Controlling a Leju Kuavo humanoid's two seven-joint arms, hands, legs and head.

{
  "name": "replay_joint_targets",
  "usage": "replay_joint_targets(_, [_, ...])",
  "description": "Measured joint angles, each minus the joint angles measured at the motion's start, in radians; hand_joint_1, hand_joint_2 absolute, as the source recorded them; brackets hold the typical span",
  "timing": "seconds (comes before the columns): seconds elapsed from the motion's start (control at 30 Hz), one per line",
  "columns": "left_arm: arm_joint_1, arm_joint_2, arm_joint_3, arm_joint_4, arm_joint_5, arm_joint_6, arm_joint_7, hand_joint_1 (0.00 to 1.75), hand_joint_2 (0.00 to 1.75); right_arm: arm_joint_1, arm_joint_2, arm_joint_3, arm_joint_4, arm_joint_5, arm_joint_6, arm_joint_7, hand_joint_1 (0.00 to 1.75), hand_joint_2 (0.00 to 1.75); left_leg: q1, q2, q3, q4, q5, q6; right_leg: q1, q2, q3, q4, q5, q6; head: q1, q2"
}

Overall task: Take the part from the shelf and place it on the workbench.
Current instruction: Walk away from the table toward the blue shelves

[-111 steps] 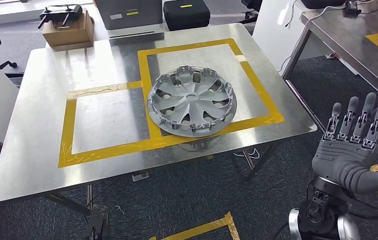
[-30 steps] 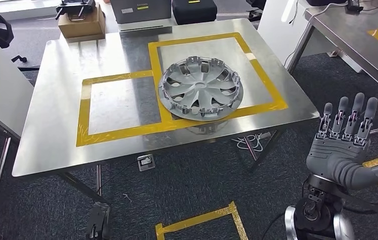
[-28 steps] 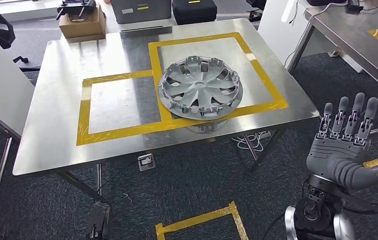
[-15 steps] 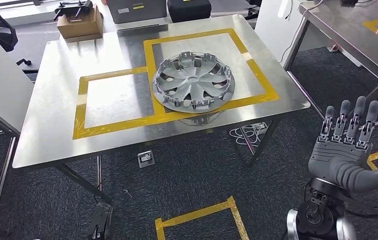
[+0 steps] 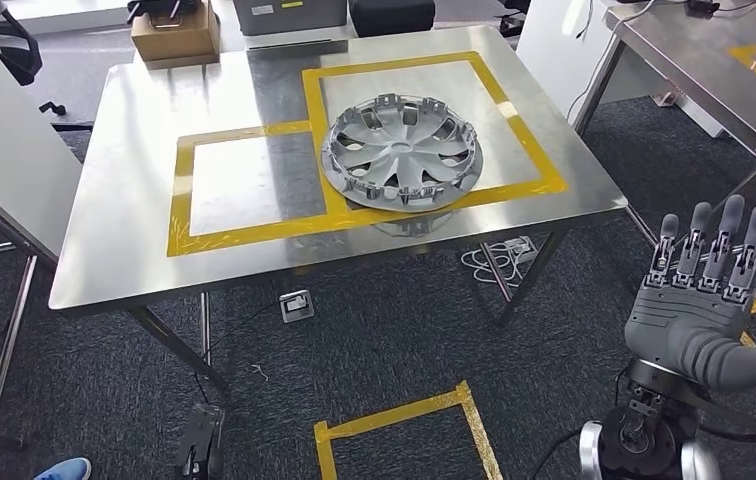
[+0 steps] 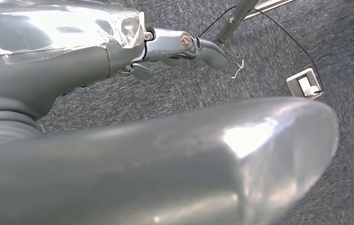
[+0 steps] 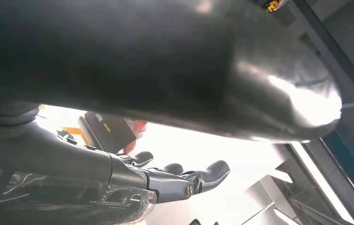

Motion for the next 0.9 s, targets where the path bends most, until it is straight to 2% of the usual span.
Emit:
replay_joint_targets(0.03, [0.000,-0.001,0.000,0.000,-0.001,-0.001,0.000,0.00,0.00,-0.002,0.000,-0.002,0.000,0.000,0.000,0.001,0.00,0.00,0.001,0.000,-0.008,0.008,0.002,-0.003,-0.004,0.000,0.049,-0.079,0.017,0.008,0.000,0.000])
replay_joint_targets(0.07, [-0.001,-0.002,0.000,0.000,-0.001,-0.001,0.001,0.00,0.00,-0.004,0.000,-0.003,0.000,0.000,0.000,0.002,0.00,0.00,-0.001,-0.001,-0.016,0.016,0.003,-0.008,-0.004,0.001,0.089,-0.145,0.032,0.011,0.000,0.000])
replay_joint_targets(0.1, [-0.001,-0.002,0.000,0.000,-0.002,-0.002,0.001,0.00,0.00,-0.006,0.001,-0.005,-0.001,0.000,0.000,0.002,0.00,0.00,-0.002,-0.002,-0.023,0.024,0.005,-0.013,-0.004,0.002,0.115,-0.193,0.042,0.007,0.000,0.000])
replay_joint_targets(0.13, [-0.001,-0.003,0.000,0.000,-0.002,-0.002,0.002,0.00,0.00,-0.007,0.001,-0.007,-0.002,0.001,0.000,0.002,0.00,0.00,-0.003,-0.002,-0.029,0.029,0.007,-0.019,-0.002,0.004,0.124,-0.215,0.046,-0.001,0.000,0.000])
replay_joint_targets(0.17, [0.000,-0.003,0.000,0.000,-0.002,-0.002,0.003,0.00,0.00,-0.007,0.002,-0.009,-0.003,0.001,-0.001,0.002,0.00,0.00,-0.003,-0.002,-0.033,0.030,0.010,-0.026,0.002,0.005,0.120,-0.212,0.050,-0.010,0.000,0.000])
replay_joint_targets(0.23, [0.001,-0.004,0.000,0.000,-0.002,-0.003,0.004,0.00,0.00,-0.009,0.003,-0.011,-0.004,0.002,-0.001,0.001,0.00,0.00,0.002,-0.003,-0.039,0.034,0.014,-0.038,0.000,0.005,0.114,-0.213,0.060,-0.028,0.000,0.000])
replay_joint_targets(0.27, [0.002,-0.003,0.000,0.000,-0.001,-0.004,0.005,0.00,0.00,-0.010,0.005,-0.011,-0.004,0.002,-0.001,0.001,0.00,0.00,0.004,-0.004,-0.046,0.048,-0.001,-0.044,-0.002,0.004,0.112,-0.214,0.067,-0.036,-0.001,0.000])
replay_joint_targets(0.33, [0.003,-0.003,0.000,0.000,-0.001,-0.004,0.006,0.00,0.00,-0.011,0.007,-0.011,-0.004,0.003,-0.001,0.001,0.00,0.00,0.008,-0.006,-0.070,0.108,-0.056,-0.054,-0.005,0.002,0.106,-0.215,0.079,-0.048,-0.002,0.000])
replay_joint_targets(0.4, [0.003,-0.003,0.000,0.000,0.001,-0.005,0.006,0.00,0.00,-0.011,0.009,-0.011,-0.004,0.004,-0.001,0.001,0.00,0.00,0.011,-0.006,-0.106,0.216,-0.127,-0.061,-0.003,0.001,0.095,-0.214,0.088,-0.052,-0.003,0.000])
replay_joint_targets(0.47, [0.003,-0.003,0.000,0.000,0.003,-0.006,0.006,0.00,0.00,-0.011,0.009,-0.011,-0.004,0.006,-0.001,0.001,0.00,0.00,0.012,-0.006,-0.129,0.310,-0.174,-0.064,0.001,0.001,0.080,-0.213,0.100,-0.052,-0.003,0.000])
replay_joint_targets(0.5, [0.003,-0.003,0.000,0.000,0.004,-0.008,0.006,0.00,0.00,-0.011,0.009,-0.011,-0.004,0.008,-0.001,0.001,0.00,0.00,0.012,-0.006,-0.116,0.312,-0.174,-0.063,0.002,0.001,0.073,-0.213,0.106,-0.051,-0.003,0.000])
replay_joint_targets(0.53, [0.003,-0.003,0.000,0.000,0.003,-0.010,0.006,0.00,0.00,-0.011,0.009,-0.011,-0.004,0.009,-0.001,0.001,0.00,0.00,0.011,-0.006,-0.082,0.272,-0.158,-0.059,0.004,0.002,0.067,-0.213,0.111,-0.049,-0.003,0.000])
replay_joint_targets(0.6, [0.000,-0.002,0.000,0.000,0.002,-0.013,0.006,0.00,0.00,-0.011,0.009,-0.012,-0.004,0.012,0.001,0.001,0.00,0.00,0.008,-0.007,0.017,0.127,-0.114,-0.043,0.007,0.002,0.059,-0.213,0.121,-0.044,-0.003,0.000])
replay_joint_targets(0.63, [-0.002,-0.001,0.000,0.000,0.002,-0.014,0.006,0.00,0.00,-0.011,0.008,-0.012,-0.004,0.013,0.002,0.001,0.00,0.00,0.004,-0.007,0.051,0.071,-0.099,-0.035,0.008,0.002,0.057,-0.214,0.125,-0.040,-0.002,0.000])
replay_joint_targets(0.67, [-0.003,0.000,0.000,0.000,0.002,-0.014,0.006,0.00,0.00,-0.011,0.008,-0.012,-0.004,0.013,0.004,0.002,0.00,0.00,-0.001,-0.007,0.069,0.039,-0.092,-0.028,0.008,0.001,0.055,-0.214,0.130,-0.036,-0.003,0.000])
replay_joint_targets(0.73, [-0.002,0.000,0.000,0.000,0.002,-0.014,0.006,0.00,0.00,-0.008,0.008,-0.012,-0.004,0.014,0.009,0.002,0.00,0.00,-0.008,-0.007,0.066,0.029,-0.083,-0.015,0.007,0.000,0.053,-0.218,0.141,-0.023,-0.003,0.000])
replay_joint_targets(0.8, [-0.001,0.000,0.000,0.000,0.002,-0.014,0.006,0.00,0.00,-0.002,0.006,-0.012,-0.005,0.013,0.014,0.002,0.00,0.00,-0.005,-0.003,0.060,0.013,-0.060,-0.002,0.006,-0.001,0.043,-0.211,0.138,-0.014,-0.003,0.000])
replay_joint_targets(0.83, [-0.002,-0.001,0.001,0.000,0.002,-0.014,0.006,0.00,0.00,-0.001,0.005,-0.013,-0.006,0.013,0.016,0.002,0.00,0.00,-0.003,-0.001,0.054,0.005,-0.046,0.005,0.006,0.000,0.031,-0.189,0.116,-0.016,-0.002,0.000])
replay_joint_targets(0.9, [-0.003,-0.002,0.001,0.000,0.003,-0.014,0.005,0.00,0.00,0.003,0.003,-0.014,-0.006,0.013,0.017,0.002,0.00,0.00,-0.003,0.002,0.033,-0.002,-0.023,0.011,0.005,0.001,-0.013,-0.082,0.037,-0.024,-0.001,0.000])
